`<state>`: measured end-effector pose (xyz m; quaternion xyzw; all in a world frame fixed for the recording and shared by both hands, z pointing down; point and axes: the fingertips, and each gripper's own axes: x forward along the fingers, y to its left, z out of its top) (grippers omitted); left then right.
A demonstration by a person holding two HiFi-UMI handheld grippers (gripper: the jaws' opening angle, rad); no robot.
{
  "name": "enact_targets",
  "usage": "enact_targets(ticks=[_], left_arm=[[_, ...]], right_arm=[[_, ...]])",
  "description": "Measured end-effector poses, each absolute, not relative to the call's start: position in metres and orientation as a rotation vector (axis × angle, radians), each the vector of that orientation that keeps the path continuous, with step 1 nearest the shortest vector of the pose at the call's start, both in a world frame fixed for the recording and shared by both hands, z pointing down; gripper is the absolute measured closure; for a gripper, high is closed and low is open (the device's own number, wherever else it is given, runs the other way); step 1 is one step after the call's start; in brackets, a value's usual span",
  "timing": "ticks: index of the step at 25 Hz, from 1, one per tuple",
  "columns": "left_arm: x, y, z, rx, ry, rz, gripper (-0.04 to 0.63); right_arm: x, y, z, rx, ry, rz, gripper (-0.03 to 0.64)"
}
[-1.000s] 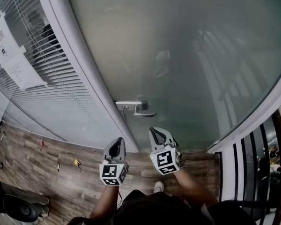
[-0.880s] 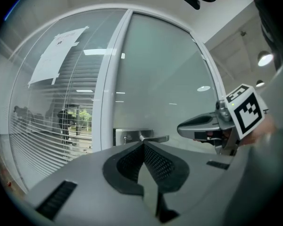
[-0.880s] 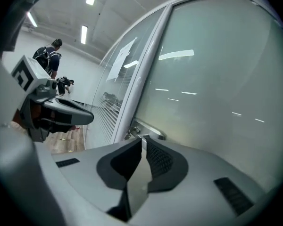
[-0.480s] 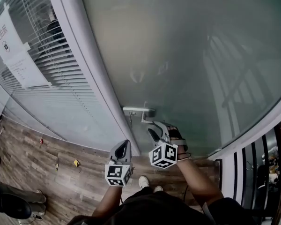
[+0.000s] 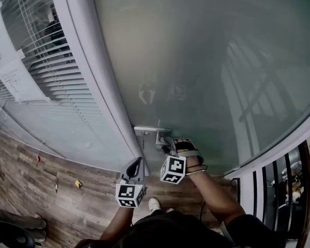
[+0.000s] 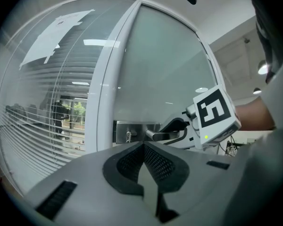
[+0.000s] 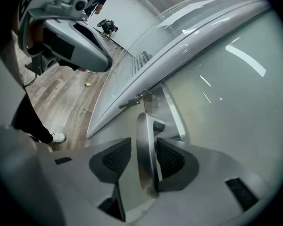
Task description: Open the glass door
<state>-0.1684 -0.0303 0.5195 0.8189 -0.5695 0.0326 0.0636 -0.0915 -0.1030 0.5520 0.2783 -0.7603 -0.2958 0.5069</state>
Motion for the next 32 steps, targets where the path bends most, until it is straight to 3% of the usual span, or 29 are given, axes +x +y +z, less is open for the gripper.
enact_targets(ticks=[6,10,32], left_arm=[[-0.169,-0.038,0.523,2.496,-1.681,0.116,0.594],[-0.165,-0.046,0.526,2.508,-1.661,0.116,0.594],[-0.162,-0.058,0.540,2.502,-1.652,0.169,0.594]], right_arm=[[-0.100,-0.115,0.566,0.576,-1.775,-0.706,0.462],[-0.103,-0.118,0.569,0.567,-1.776,-0.721,0.582],[-0.114,-0.122,0.566,0.803,-2.160,-0.634,0.598]])
